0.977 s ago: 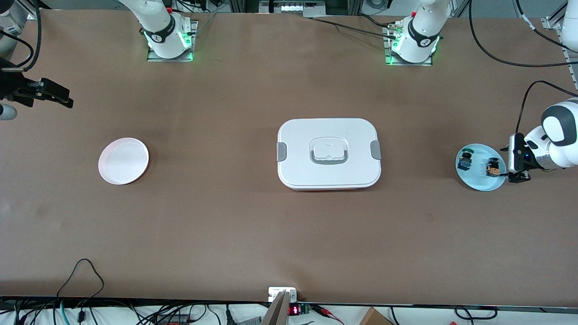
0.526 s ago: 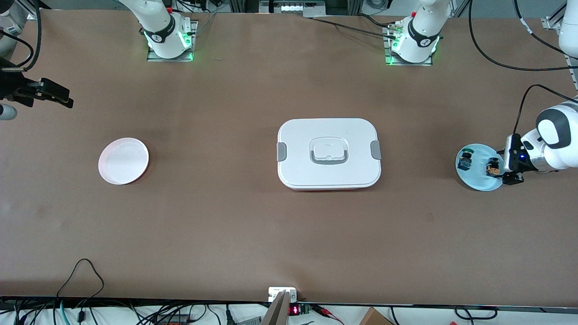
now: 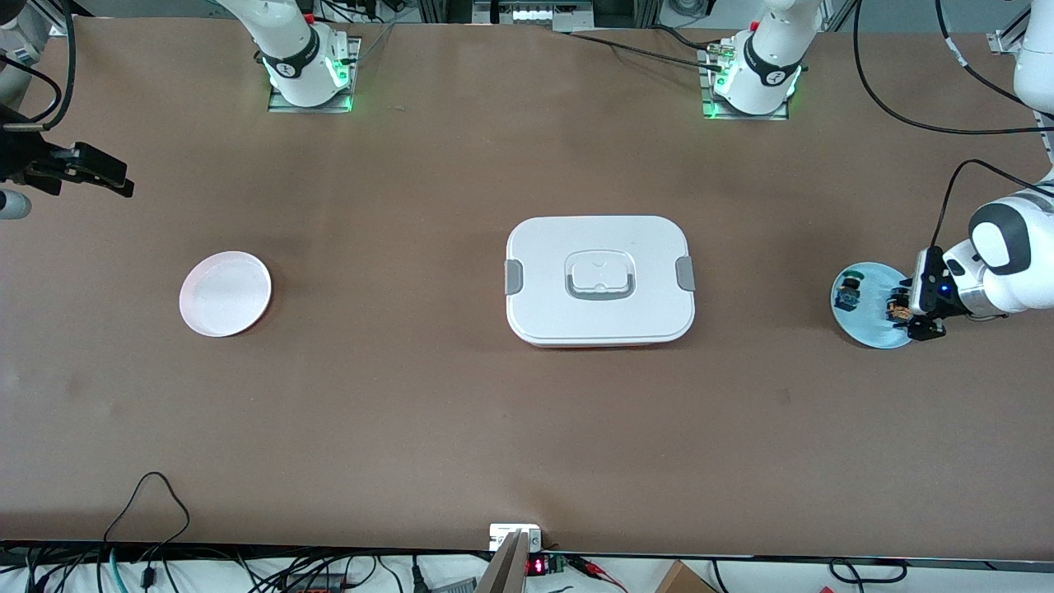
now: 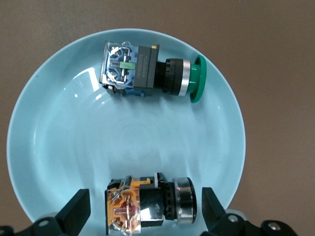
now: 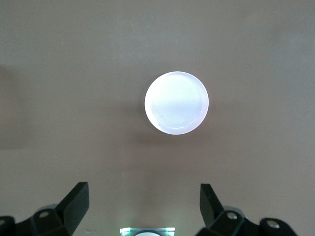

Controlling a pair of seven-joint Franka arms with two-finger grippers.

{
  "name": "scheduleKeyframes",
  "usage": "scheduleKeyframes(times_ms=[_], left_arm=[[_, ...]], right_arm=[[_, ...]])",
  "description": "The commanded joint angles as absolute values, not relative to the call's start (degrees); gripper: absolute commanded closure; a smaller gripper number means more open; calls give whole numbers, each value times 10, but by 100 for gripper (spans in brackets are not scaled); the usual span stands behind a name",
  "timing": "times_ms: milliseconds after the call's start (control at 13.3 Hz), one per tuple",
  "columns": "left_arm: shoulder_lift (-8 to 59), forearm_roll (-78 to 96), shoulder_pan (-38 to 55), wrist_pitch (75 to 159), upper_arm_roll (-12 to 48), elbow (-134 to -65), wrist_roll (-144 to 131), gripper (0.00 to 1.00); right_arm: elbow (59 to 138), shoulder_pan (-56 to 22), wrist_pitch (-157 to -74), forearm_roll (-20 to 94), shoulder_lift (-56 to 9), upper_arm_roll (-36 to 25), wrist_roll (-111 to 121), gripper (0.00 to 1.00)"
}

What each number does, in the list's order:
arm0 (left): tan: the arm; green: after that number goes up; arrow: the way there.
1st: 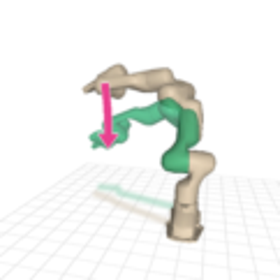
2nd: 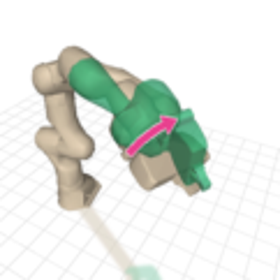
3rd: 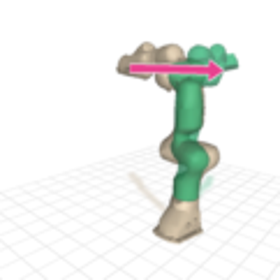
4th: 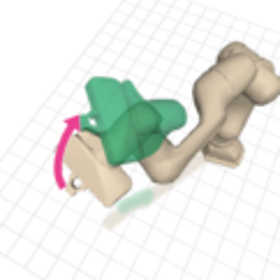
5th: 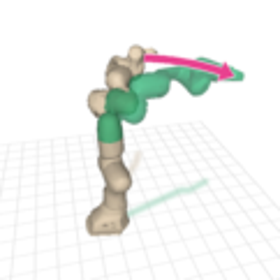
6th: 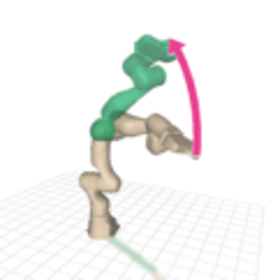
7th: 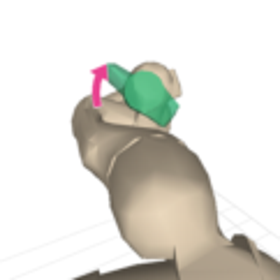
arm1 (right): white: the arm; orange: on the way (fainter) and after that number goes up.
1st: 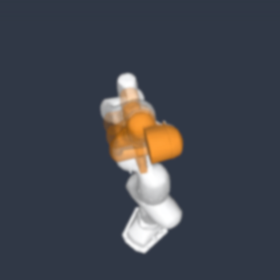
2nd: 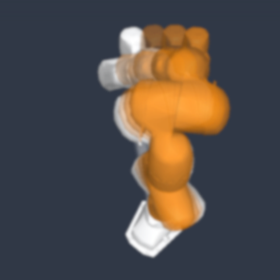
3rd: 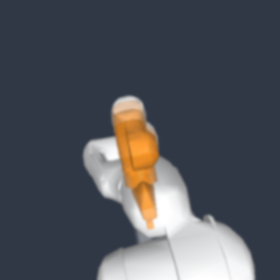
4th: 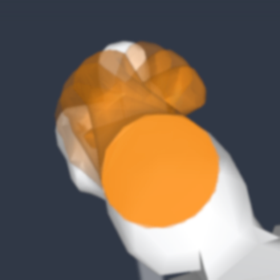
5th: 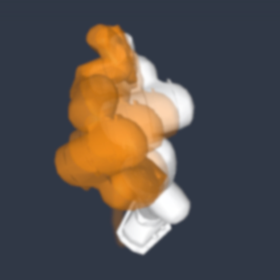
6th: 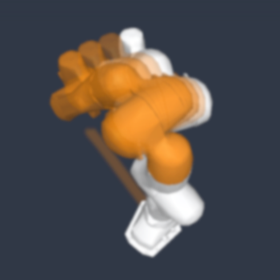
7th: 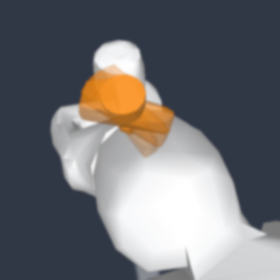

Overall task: Transfer orange switch to right arm and place
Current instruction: 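Grasp the orange-board switch with the left gripper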

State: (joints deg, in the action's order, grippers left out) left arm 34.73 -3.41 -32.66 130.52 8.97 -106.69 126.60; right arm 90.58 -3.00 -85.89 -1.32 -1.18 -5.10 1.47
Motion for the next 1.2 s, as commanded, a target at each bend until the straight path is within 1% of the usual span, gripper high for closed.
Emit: scheduleKeyframes(times_ms=[0,75,226,301,376,451,602,677,977,1053,1128], left_arm=[[355,-21,-339,1305,101,-1056,1293,3],[355,-21,-339,1305,102,-1055,1293,8],[363,-13,-340,1305,103,-1051,1319,31],[364,10,-339,1305,102,-1051,1328,45],[366,16,-340,1305,102,-1051,1330,65],[366,15,-339,1305,102,-1051,1331,82],[364,15,-339,1304,102,-1050,1331,96],[361,15,-339,1302,102,-1050,1331,100],[352,16,-339,1285,103,-1040,1330,100],[352,16,-338,1260,104,-1028,1331,100],[350,17,-338,1217,110,-1009,1331,100]], right_arm=[[899,-26,-853,-7,-10,-47,13,0],[899,-26,-854,-8,-10,-47,13,0],[899,-25,-853,-9,-11,-47,14,0],[899,-24,-854,-8,-11,-47,14,0],[899,-24,-853,-9,-11,-47,14,0],[899,-24,-852,-9,-11,-47,14,0],[899,-23,-853,-9,-11,-48,22,0],[899,-23,-853,-7,-11,-48,22,0],[899,-25,-858,-7,-23,-47,21,0],[899,-27,-862,-7,-25,-47,21,0],[899,-27,-864,-6,-29,-46,21,0]])
